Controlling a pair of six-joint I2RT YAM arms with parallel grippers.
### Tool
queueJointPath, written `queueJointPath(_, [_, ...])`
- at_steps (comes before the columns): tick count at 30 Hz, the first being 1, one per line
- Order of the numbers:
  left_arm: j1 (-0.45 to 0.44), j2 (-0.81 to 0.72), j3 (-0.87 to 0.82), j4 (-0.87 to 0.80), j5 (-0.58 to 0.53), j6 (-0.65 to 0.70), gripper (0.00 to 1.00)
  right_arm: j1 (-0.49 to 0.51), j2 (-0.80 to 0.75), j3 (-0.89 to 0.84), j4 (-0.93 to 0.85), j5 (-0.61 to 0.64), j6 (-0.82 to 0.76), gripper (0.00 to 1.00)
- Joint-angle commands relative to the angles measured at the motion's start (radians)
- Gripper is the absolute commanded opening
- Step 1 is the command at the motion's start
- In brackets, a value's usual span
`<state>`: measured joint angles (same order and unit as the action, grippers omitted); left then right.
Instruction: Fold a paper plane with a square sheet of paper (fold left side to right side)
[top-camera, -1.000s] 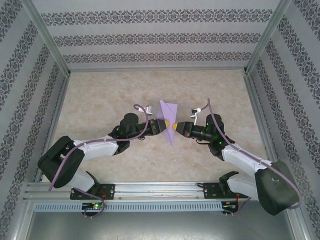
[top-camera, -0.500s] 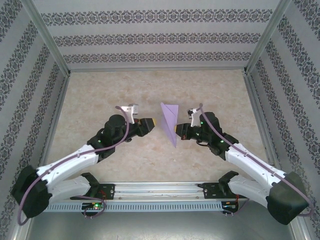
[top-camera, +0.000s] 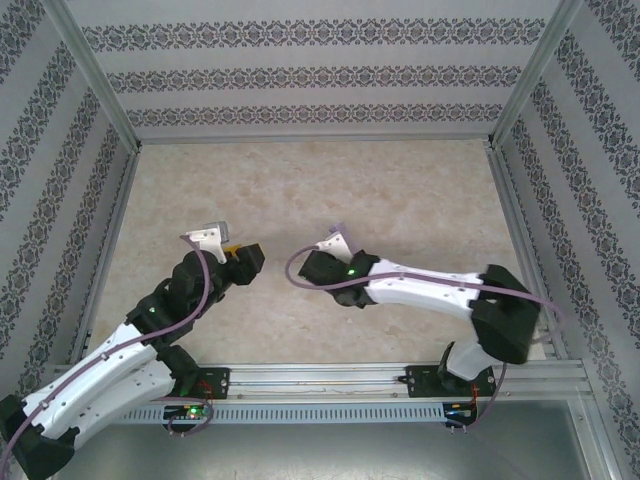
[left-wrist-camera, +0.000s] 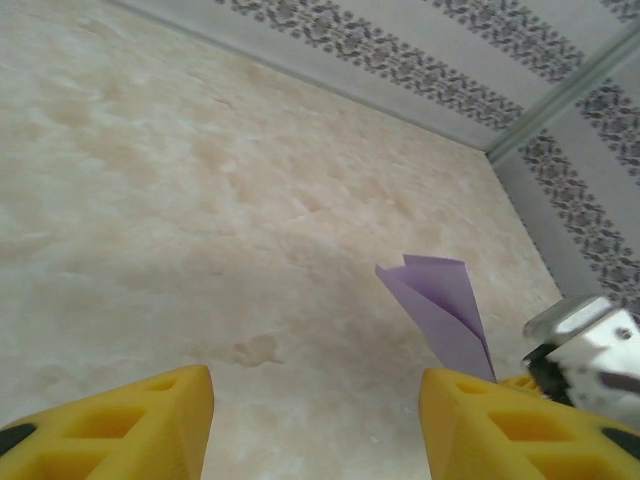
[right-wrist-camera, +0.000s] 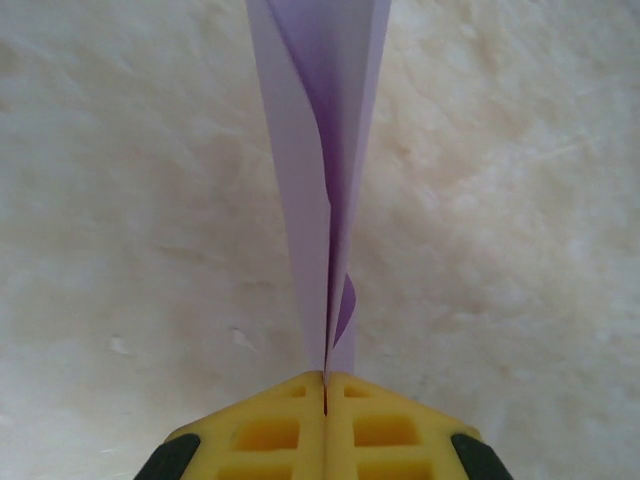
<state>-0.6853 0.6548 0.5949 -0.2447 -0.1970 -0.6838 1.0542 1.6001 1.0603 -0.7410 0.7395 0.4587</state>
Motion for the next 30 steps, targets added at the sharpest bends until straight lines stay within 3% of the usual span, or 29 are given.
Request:
queueJointPath(1, [0.010, -0.020, -0.003, -0.097, -0.076, 0.015, 0.56, 0.021, 0.106, 0.055, -0.123, 0.143, 0.035, 0.03])
queueJointPath(6, [0.010, -0.013, -0.007, -0.102, -0.065, 0.004, 0.57, 0.029, 0.258, 0.112, -0.102, -0.003, 0.040, 0.18])
queueJointPath(10, [0.013, 0.002, -0.015, -0.086, -0.050, 0.003, 0.58, 0.027, 0.251, 0.100, -0.016, -0.173, 0.039, 0.35])
queueJointPath(16, [0.018, 0.071, -0.038, -0.006, 0.014, -0.012, 0.60, -0.003, 0.066, 0.026, 0.038, -0.265, 0.046, 0.52])
queueJointPath(22, [0.019, 0.253, -0.050, 0.156, 0.149, -0.059, 0.60, -0.080, -0.185, -0.137, 0.156, -0.329, 0.042, 0.65])
queueJointPath(25, [0.017, 0.375, -0.034, 0.248, 0.241, -0.091, 0.59, -0.151, -0.317, -0.243, 0.233, -0.380, 0.040, 0.73])
queueJointPath(30, [-0.007, 0.577, -0.008, 0.437, 0.351, -0.156, 0.59, -0.342, -0.522, -0.414, 0.351, -0.571, 0.081, 0.86])
